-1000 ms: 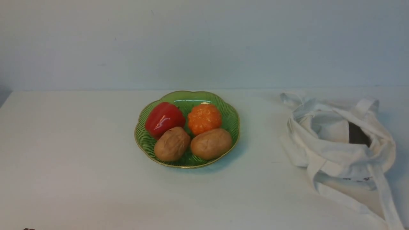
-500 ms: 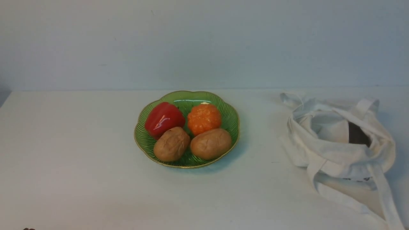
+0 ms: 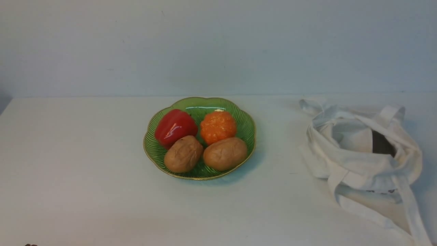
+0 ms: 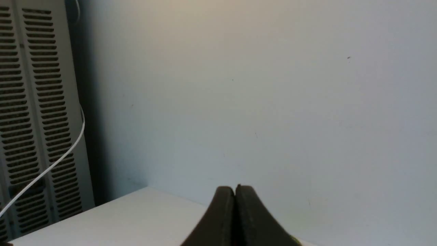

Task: Take vegetables from cloth bag on white table place on plate.

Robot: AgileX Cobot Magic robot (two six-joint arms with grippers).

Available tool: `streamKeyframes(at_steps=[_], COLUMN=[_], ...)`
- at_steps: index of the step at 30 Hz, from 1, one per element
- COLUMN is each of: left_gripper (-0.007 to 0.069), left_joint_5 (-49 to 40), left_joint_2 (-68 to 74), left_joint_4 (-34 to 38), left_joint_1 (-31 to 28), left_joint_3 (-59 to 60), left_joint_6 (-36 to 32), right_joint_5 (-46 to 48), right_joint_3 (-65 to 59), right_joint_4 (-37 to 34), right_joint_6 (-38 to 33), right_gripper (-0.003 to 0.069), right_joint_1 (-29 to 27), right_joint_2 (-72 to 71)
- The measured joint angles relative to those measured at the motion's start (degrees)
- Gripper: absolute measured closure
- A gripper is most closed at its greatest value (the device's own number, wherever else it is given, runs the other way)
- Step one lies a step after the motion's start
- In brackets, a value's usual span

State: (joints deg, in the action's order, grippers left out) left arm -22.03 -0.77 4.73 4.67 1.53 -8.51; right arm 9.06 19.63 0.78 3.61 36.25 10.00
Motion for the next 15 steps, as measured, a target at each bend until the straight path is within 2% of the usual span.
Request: streamKeyframes(at_steps=[3,4,6,7,9,13,15], left_gripper=[0.0633,0.0633,0.0633,0.0633,0.0633,0.0633,0.0633], left_joint_5=[0.00,0.00,0.00,0.00,0.00,0.00,0.00], left_joint_2=[0.00,0.00,0.00,0.00,0.00,0.00,0.00], left_joint_4=[0.00,0.00,0.00,0.00,0.00,0.00,0.00], left_joint_1=[0.00,0.00,0.00,0.00,0.00,0.00,0.00], left_joint_3=[0.00,0.00,0.00,0.00,0.00,0.00,0.00], left_joint_6=[0.00,0.00,0.00,0.00,0.00,0.00,0.00], right_joint_5=[-0.09,-0.09,-0.06,-0.06,0.00,2.65,7.65], right_joint_3=[-3.53,-4.05,-8.22,-8.58,-13.63,-20.42,-21.16], right_joint_4=[-0.78,-0.78,-0.44,-0.44,0.43,0.55,0.55], right_joint_6=[-0.02,-0.02,-0.02,-0.02,-0.07,-0.07,-0.07], right_gripper=[0.0673,0.0673,0.0673,0.0673,0.0673,0.0673,0.0673], right_joint_1=[-8.65,-9.89,-17.73,-18.32,-25.03,-31.53,-33.62], right_joint_2=[-2.48,-2.78,-4.92,-5.10,-7.77,-10.36,-10.58])
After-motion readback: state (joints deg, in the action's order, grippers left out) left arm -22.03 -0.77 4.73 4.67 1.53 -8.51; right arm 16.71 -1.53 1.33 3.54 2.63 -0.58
